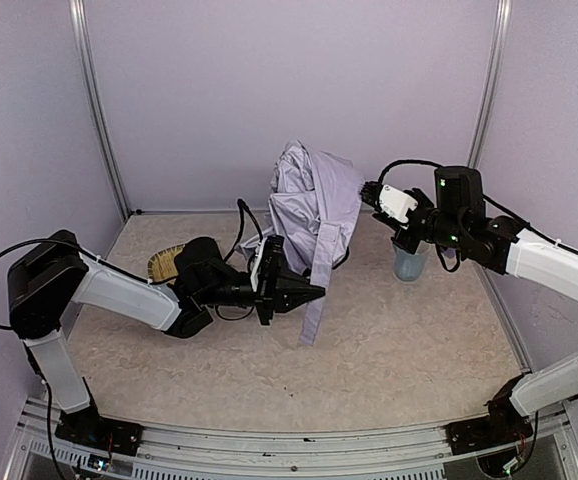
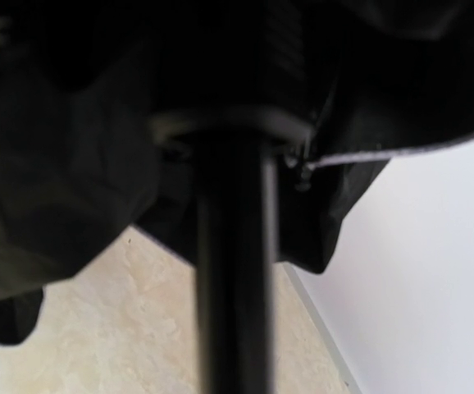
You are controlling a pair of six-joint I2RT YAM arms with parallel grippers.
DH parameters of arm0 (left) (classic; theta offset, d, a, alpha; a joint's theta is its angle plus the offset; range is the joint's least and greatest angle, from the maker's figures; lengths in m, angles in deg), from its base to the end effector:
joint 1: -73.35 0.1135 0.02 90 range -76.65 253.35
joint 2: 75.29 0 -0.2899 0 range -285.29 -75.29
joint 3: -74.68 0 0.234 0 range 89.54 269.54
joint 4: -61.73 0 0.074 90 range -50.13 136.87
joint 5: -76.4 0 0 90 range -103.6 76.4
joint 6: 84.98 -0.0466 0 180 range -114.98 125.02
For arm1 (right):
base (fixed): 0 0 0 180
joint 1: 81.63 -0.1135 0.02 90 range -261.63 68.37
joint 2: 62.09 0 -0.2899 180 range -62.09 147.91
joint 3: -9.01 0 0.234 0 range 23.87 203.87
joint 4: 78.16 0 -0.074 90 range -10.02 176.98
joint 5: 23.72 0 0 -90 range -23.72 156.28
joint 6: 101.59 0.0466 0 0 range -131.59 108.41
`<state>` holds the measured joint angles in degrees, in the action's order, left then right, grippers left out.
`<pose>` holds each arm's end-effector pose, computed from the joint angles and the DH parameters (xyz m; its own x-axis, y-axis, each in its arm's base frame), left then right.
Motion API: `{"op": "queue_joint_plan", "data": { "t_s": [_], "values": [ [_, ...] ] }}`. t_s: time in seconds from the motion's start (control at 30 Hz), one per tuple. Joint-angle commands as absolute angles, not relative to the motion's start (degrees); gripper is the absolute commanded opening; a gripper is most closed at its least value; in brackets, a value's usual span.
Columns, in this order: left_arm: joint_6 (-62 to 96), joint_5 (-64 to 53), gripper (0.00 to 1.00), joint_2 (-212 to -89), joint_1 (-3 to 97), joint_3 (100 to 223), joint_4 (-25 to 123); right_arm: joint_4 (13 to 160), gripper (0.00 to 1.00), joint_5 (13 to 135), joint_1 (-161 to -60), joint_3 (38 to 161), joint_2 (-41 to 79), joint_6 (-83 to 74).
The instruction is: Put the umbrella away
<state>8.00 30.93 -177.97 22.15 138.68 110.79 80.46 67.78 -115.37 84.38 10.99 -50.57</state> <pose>0.2075 -0.3102 0.2694 0.0614 -0.1355 -0.9889 0.9923 -0.0981 0.0750 0.2350 0.1584 0.3608 0.1508 -0.6555 -0.7400 -0.6187 0.5213 -0.5878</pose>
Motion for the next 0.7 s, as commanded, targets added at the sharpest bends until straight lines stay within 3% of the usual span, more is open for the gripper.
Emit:
{"op": "queue_joint_plan", "data": {
  "t_s": [0.0,0.23,0.37,0.67],
  "values": [
    [7.21,31.14,0.00,-176.36,22.06,137.82,111.06,84.51,0.00,66.94,-115.10,87.67,9.72,-47.02],
    [-8.41,25.28,0.00,-162.23,23.23,133.54,86.01,83.48,0.00,65.61,-106.12,87.92,7.90,-40.23],
    [-16.80,19.10,0.00,-161.74,25.84,132.64,73.31,84.07,0.00,71.07,-105.65,86.82,5.04,-41.33],
    [-20.54,15.69,0.00,-167.23,32.09,132.77,75.90,75.72,0.00,88.39,-109.35,85.04,3.30,-45.83]
  ]
}}
